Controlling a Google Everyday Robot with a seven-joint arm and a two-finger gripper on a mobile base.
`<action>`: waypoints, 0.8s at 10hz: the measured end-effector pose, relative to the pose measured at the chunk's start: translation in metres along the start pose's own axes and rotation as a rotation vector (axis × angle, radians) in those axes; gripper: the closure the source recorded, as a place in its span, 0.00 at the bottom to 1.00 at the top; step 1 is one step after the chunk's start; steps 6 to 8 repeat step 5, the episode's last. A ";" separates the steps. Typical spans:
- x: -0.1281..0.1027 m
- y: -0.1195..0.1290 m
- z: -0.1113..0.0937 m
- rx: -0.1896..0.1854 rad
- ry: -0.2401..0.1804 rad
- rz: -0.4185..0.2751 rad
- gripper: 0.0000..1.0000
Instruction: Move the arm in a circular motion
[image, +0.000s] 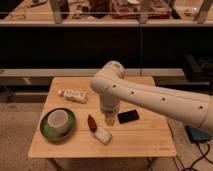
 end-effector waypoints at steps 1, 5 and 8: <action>0.004 0.002 -0.005 -0.001 -0.014 -0.047 0.59; 0.024 -0.002 -0.004 0.016 -0.013 -0.105 0.59; 0.024 -0.002 -0.004 0.016 -0.013 -0.105 0.59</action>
